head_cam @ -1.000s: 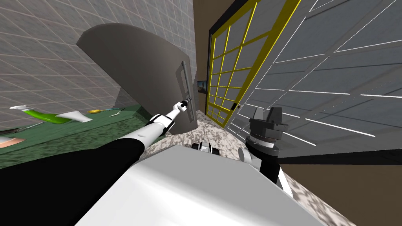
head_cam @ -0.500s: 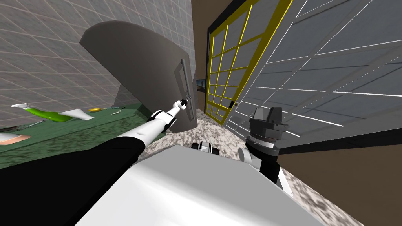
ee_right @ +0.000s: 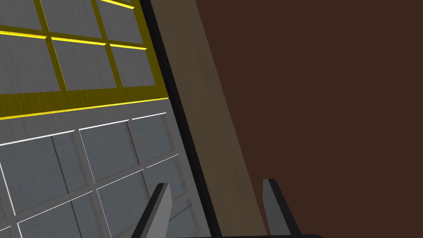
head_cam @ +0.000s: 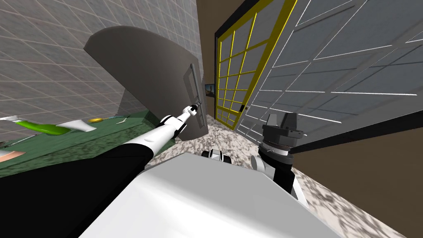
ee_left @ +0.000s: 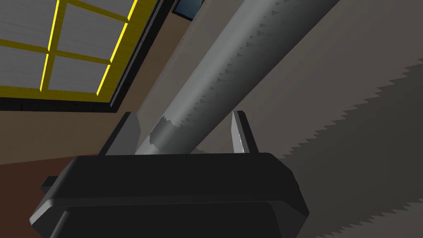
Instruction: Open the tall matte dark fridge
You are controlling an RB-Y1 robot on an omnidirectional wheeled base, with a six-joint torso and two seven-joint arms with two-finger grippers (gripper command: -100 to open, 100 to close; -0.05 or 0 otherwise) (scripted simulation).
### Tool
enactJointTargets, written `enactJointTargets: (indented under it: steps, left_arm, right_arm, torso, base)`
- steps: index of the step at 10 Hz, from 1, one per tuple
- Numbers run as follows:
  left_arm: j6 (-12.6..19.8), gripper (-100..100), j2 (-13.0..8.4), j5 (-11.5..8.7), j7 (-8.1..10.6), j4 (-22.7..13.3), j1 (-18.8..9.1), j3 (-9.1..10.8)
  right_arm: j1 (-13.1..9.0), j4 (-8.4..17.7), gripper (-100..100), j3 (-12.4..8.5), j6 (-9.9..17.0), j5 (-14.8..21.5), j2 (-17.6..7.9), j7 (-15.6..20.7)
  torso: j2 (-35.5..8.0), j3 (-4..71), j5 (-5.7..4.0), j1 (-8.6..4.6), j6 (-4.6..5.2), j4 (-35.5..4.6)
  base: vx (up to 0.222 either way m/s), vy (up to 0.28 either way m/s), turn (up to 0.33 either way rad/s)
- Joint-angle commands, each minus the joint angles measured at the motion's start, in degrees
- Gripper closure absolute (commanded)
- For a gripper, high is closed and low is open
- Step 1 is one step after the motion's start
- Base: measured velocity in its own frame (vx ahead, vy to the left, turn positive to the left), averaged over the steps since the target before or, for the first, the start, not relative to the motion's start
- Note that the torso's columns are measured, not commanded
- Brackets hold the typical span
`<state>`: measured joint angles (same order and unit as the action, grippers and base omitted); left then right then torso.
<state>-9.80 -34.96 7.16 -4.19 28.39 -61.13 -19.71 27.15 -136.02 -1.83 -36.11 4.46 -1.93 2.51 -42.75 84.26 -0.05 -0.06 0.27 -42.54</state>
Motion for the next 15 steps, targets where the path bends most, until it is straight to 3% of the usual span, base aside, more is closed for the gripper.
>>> enactJointTargets:
  steps: [1,7,9,11,15]
  left_arm:
    - [0.1,100,2.2,0.3,-1.31,-0.7,-1.4,1.01]
    - [1.9,100,5.6,0.9,-3.46,0.1,-2.6,2.56]
    - [2.5,100,6.7,1.1,-4.17,0.3,-3.0,3.08]
    - [3.2,100,7.8,1.3,-4.88,0.6,-3.4,3.59]
    - [4.4,100,10.0,1.7,-6.31,1.1,-4.2,4.63]
  right_arm:
    - [0.0,0.0,0,0.0,0.0,0.0,0.0,0.0]
    - [0.0,0.0,0,0.0,0.0,0.0,0.0,0.0]
    - [0.0,0.0,0,0.0,0.0,0.0,0.0,0.0]
    - [0.0,0.0,0,0.0,0.0,0.0,0.0,0.0]
    - [0.0,0.0,0,0.0,0.0,0.0,0.0,0.0]
  torso:
    - [0.1,0.1,-0.01,-0.13,-0.26,0.0]
    - [-0.1,-0.1,0.03,0.08,-0.06,-0.1]
    - [0.3,0.2,-0.07,-0.12,-0.59,-0.2]
    - [0.0,0.0,-0.06,-0.03,-0.01,-0.2]
    - [0.0,0.0,-0.07,-0.07,-0.18,-0.2]
  base:
    - [-0.236,0.154,-0.165]
    - [-0.204,0.166,-0.166]
    - [-0.145,0.082,-0.075]
    - [-0.216,0.169,-0.187]
    - [-0.233,0.135,-0.141]
